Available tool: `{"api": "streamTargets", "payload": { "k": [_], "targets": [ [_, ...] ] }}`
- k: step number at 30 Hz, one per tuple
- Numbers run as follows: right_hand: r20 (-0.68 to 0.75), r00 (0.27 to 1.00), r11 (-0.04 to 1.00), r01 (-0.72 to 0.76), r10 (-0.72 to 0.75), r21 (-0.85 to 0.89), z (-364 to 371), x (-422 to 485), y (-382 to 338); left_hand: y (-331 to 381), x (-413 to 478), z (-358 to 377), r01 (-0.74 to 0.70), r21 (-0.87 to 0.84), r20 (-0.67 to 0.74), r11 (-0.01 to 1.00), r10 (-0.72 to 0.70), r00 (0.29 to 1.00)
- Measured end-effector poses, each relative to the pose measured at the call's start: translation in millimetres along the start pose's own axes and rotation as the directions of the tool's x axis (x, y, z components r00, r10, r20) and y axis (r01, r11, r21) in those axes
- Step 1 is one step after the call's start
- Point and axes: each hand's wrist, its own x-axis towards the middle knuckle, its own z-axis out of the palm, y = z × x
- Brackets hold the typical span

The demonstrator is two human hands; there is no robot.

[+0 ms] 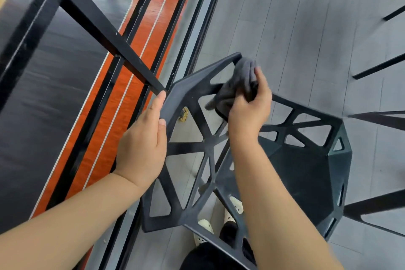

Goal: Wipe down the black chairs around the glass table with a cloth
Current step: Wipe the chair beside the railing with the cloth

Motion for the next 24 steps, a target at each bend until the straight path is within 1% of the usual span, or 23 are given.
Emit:
{"api": "streamTargets", "payload": {
  "k": [2,4,7,9,10,12,14,16,17,20,22,24],
  "targets": [
    [0.002,0.999,0.997,-0.045,0.045,0.065,13.5,9.9,-16.0,-0.5,0.3,-0.3,0.010,0.012,0.001,1.000,-0.010,1.000],
    [0.019,1.000,0.997,-0.022,0.021,0.067,21.2,-2.4,-20.4,-0.1,0.3,-0.7,0.016,0.027,-0.002,1.000,-0.016,1.000],
    [0.099,0.993,0.996,0.066,-0.071,0.055,25.0,-34.7,-11.7,0.2,0.5,0.0,0.017,0.034,-0.005,0.999,-0.017,1.000],
    [0.145,0.971,0.981,0.191,-0.192,0.019,26.7,-53.8,-1.8,-0.9,0.5,0.1,0.012,0.036,-0.007,0.999,-0.012,1.000],
    [0.171,0.943,0.957,0.290,-0.284,-0.007,26.7,-61.3,4.6,-1.5,0.9,-0.2,0.008,0.039,-0.007,0.999,-0.008,1.000],
    [0.239,0.865,0.879,0.469,-0.440,-0.079,23.8,-71.9,18.9,-1.9,1.3,-1.0,0.008,0.043,-0.006,0.999,-0.008,1.000],
    [0.311,0.792,0.800,0.584,-0.525,-0.136,14.3,-72.9,28.9,-1.5,1.4,-1.0,0.014,0.045,-0.005,0.999,-0.013,1.000],
    [0.357,0.733,0.735,0.658,-0.579,-0.161,4.3,-63.5,30.6,-0.2,1.6,-1.6,0.014,0.054,-0.009,0.998,-0.014,1.000],
    [0.356,0.717,0.711,0.681,-0.599,-0.176,1.7,-57.2,27.6,0.4,1.6,-1.6,0.015,0.059,-0.009,0.998,-0.015,1.000],
    [0.284,0.673,0.644,0.738,-0.683,-0.201,4.3,-40.5,12.6,2.4,0.5,-1.6,0.026,0.066,0.001,0.997,-0.027,1.000],
    [0.258,0.594,0.560,0.804,-0.762,-0.199,9.4,-29.5,10.7,2.3,0.7,-1.8,0.029,0.068,-0.001,0.997,-0.029,1.000],
    [0.267,0.515,0.467,0.855,-0.814,-0.226,12.7,-15.9,18.0,0.8,1.1,-1.0,0.028,0.064,-0.002,0.998,-0.028,1.000]
  ]
}}
